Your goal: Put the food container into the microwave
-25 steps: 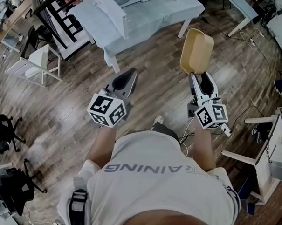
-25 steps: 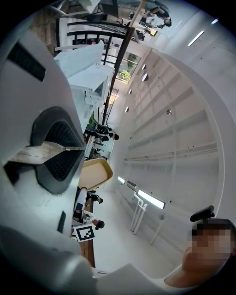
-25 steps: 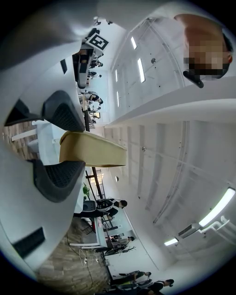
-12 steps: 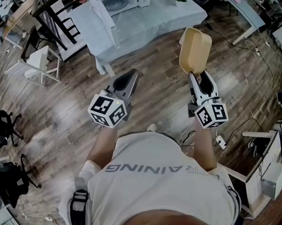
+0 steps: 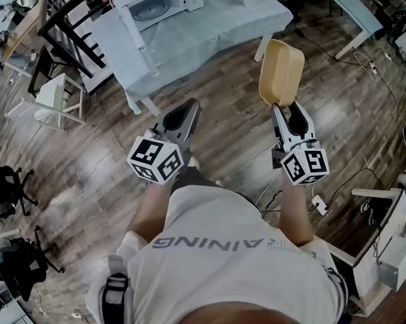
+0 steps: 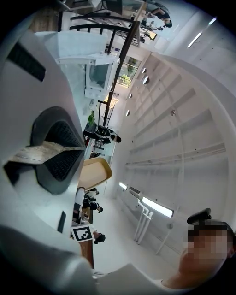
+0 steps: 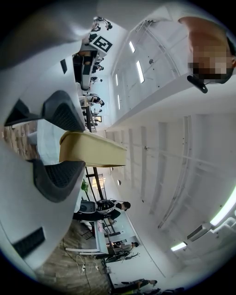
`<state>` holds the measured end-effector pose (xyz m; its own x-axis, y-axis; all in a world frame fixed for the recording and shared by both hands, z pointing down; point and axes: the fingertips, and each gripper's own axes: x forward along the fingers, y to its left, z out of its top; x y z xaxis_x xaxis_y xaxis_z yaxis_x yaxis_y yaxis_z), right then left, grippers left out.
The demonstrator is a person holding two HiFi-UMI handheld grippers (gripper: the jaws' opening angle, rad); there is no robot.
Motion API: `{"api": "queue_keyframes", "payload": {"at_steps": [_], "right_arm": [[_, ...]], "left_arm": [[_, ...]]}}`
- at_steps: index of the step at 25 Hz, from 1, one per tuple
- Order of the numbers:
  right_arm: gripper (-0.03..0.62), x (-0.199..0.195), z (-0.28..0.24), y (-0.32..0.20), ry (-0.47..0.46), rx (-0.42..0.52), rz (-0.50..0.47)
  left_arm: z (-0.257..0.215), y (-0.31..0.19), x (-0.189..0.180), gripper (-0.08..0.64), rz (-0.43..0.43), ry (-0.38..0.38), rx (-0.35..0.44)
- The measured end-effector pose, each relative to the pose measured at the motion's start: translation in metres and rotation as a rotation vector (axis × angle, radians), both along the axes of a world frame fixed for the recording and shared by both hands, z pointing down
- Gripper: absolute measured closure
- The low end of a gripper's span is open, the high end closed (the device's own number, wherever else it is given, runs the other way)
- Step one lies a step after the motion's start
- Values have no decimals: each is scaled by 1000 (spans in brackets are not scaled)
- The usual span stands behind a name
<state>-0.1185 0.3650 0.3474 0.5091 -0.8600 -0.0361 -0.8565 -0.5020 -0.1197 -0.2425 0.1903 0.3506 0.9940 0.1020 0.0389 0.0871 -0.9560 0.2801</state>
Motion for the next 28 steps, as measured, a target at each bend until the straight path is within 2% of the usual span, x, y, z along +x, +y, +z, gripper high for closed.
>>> {"api": "queue_keyframes", "payload": {"at_steps": [5,17,23,28], "right_arm": [[373,22,6,1,3,-7,14],[374,105,0,-27,9,-34,22],[373,151,0,-54,3,-48,7],[373,190,4,-102,-12,-57,-34]], "left_arm": [[7,-2,29,509,22,-4,-8],[0,-20,135,509,83,5,-16],[-3,-49,178,509,61,2,-21],[2,-95,207,509,10,-15,-32]]}}
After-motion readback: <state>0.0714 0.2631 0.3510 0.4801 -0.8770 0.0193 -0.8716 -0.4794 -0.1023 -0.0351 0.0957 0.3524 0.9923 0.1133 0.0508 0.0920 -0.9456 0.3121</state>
